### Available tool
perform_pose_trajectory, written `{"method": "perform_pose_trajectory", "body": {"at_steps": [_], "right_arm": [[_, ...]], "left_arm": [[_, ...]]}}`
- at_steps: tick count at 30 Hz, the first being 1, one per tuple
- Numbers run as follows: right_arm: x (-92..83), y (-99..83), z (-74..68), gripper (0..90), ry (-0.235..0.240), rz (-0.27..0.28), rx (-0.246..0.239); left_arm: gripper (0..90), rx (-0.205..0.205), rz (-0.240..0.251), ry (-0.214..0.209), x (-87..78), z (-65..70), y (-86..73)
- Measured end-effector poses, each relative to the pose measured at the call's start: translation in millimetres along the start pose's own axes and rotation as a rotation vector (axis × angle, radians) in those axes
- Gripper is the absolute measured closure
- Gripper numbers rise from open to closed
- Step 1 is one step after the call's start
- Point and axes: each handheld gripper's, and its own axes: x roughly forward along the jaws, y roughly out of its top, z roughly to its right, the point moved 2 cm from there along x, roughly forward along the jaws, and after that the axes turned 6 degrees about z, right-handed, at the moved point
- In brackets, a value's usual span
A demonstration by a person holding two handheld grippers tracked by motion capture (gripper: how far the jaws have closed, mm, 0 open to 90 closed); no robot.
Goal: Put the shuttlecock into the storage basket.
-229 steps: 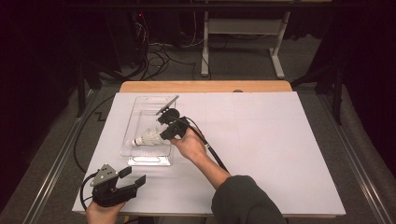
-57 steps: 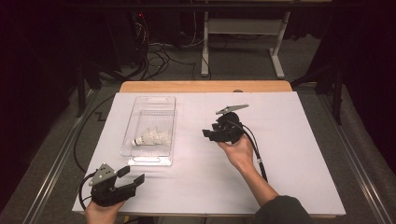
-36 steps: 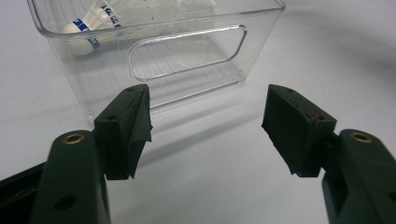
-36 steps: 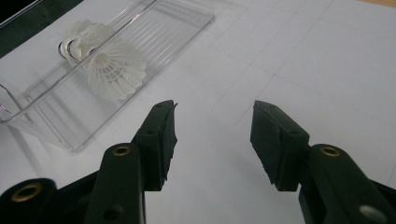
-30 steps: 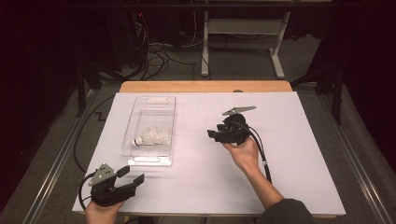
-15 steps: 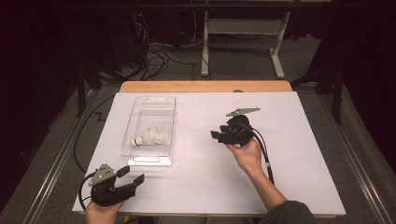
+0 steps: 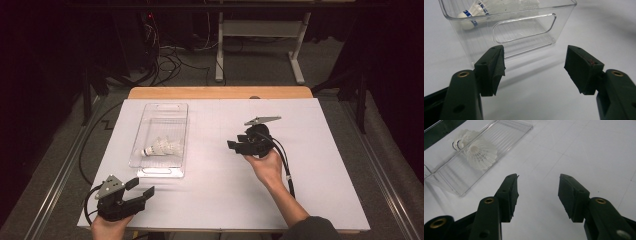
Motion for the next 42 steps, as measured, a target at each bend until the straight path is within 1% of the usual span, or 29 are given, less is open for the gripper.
{"method": "perform_pose_trajectory", "body": {"at_steps": [42], "right_arm": [[-19.2, -16.4, 18.2, 50.4, -0.024, 0.01, 0.036]], "left_arm": [[33.2, -0.002, 0.001, 0.001, 0.2, -0.2, 0.1]]}}
